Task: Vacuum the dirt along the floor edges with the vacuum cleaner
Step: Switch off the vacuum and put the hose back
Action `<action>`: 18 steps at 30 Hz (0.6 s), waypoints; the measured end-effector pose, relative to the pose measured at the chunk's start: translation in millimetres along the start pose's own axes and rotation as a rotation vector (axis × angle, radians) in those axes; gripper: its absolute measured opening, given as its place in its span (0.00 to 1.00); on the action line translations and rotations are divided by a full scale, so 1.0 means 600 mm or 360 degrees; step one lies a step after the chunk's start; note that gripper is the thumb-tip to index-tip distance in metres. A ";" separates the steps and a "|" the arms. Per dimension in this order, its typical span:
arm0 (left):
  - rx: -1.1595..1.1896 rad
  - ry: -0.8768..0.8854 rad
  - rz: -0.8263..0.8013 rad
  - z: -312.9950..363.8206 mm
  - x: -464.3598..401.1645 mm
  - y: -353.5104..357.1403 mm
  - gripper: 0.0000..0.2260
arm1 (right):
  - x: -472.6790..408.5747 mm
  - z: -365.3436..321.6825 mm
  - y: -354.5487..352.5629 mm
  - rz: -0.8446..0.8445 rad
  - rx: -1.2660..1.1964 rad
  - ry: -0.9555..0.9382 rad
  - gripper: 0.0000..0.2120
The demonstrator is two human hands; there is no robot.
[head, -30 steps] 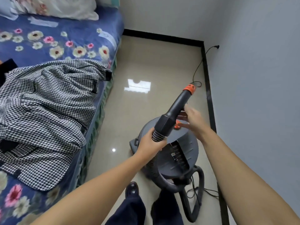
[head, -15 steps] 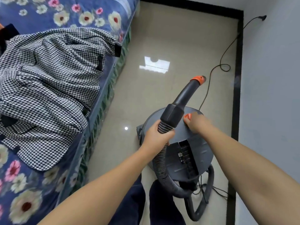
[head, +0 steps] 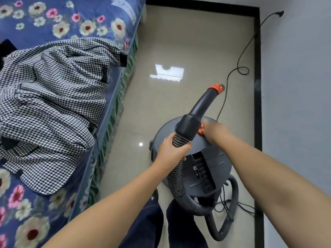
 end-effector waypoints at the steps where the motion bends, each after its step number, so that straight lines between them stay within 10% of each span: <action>1: 0.0001 -0.0010 -0.0001 0.000 0.002 0.000 0.05 | 0.007 0.004 0.002 0.0011 -0.0080 0.0037 0.16; 8: 0.0072 -0.0169 -0.0194 0.021 0.047 0.034 0.05 | 0.133 0.073 0.053 -0.0007 -0.0771 0.0287 0.03; 18: 0.0145 -0.0084 -0.0742 0.141 0.145 0.144 0.05 | 0.399 -0.011 0.146 -0.0504 -0.1025 -0.0212 0.33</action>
Point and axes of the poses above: each hand's wrist, its own x-axis away from the middle knuckle, its own y-axis out of the palm, z = x × y, the point moved 8 cm from there along -x, towards the middle knuckle, and after that the axes turned 10 degrees about x, right-handed, at the moved point
